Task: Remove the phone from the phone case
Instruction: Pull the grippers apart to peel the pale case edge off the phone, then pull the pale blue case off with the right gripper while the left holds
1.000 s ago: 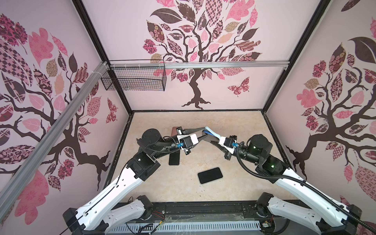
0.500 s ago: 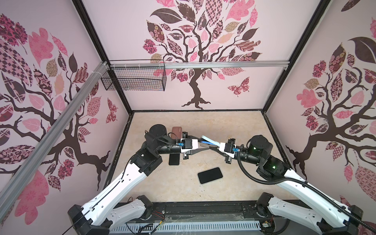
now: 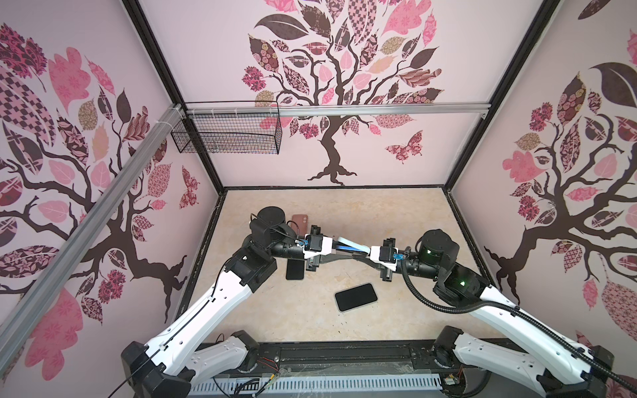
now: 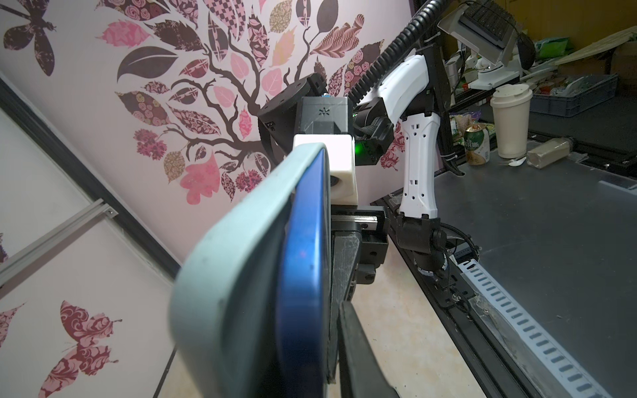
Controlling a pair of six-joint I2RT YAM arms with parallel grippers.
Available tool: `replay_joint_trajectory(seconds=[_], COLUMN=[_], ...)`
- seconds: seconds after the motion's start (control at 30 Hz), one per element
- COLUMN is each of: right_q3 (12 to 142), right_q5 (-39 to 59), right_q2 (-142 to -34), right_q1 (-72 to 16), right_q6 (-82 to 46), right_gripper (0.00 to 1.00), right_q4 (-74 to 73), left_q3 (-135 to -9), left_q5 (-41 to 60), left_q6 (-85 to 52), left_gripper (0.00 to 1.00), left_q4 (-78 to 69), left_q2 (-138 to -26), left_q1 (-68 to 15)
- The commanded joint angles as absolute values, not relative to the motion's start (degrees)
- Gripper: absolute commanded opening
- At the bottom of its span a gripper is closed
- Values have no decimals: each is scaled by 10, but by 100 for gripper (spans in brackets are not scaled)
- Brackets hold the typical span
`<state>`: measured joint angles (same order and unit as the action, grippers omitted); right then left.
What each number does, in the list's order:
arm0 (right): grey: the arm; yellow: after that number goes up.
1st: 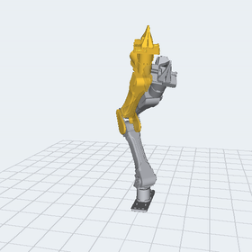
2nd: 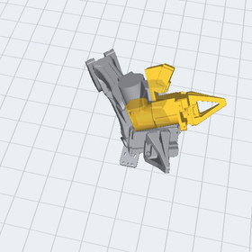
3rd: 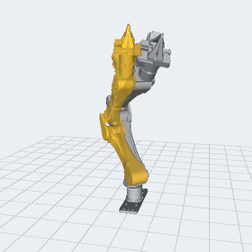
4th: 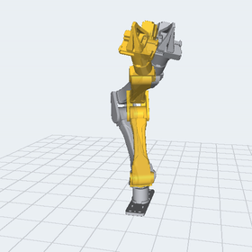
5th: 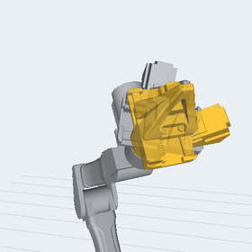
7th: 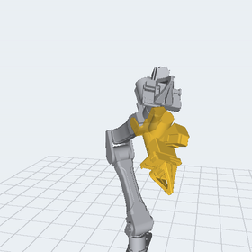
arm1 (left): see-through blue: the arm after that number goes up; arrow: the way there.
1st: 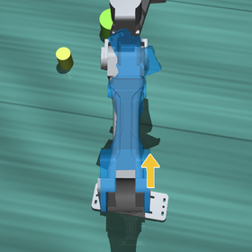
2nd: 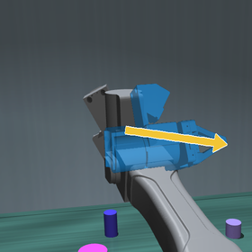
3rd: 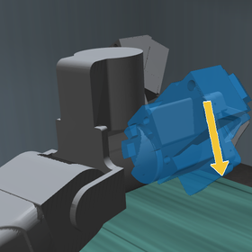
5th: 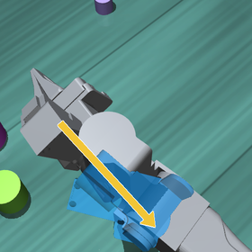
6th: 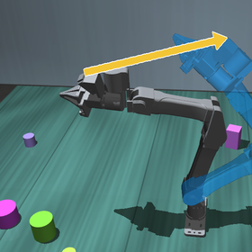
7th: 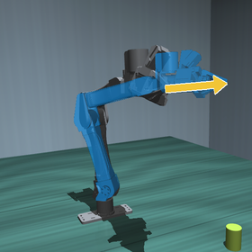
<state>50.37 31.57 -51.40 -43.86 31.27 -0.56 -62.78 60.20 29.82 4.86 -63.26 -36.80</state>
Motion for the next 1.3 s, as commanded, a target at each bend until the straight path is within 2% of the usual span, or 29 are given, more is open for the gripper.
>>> replay_joint_trajectory(seconds=[0.0,0.13,0.2,0.3,0.37,0.47,0.6,0.87,1.07,1.27], right_q3=[539,527,524,524,520,519,546,601,631,629], right_q5=[366,348,329,298,285,264,252,260,302,296], right_q2=[-501,-497,-495,-490,-482,-474,-486,-530,-581,-591], right_q1=[-458,-458,-457,-454,-450,-447,-447,-447,-447,-447], right_q6=[281,279,270,248,238,219,187,104,100,101], right_gripper=[0,0,0,22,32,39,40,39,40,40], right_q4=[-160,-147,-128,-83,-56,-28,2,13,51,58], left_q3=[-599,-604,-607,-613,-619,-618,-623,-639,-645,-646], left_q5=[604,599,591,556,498,386,331,335,327,332], left_q6=[304,312,319,348,393,437,489,533,540,534], left_gripper=[12,0,0,0,0,0,0,0,0,0], left_q4=[108,109,111,126,153,160,178,221,228,218], left_q2=[-655,-648,-644,-634,-629,-628,-635,-651,-663,-665], left_q1=[-374,-368,-360,-344,-341,-341,-341,-357,-374,-377])
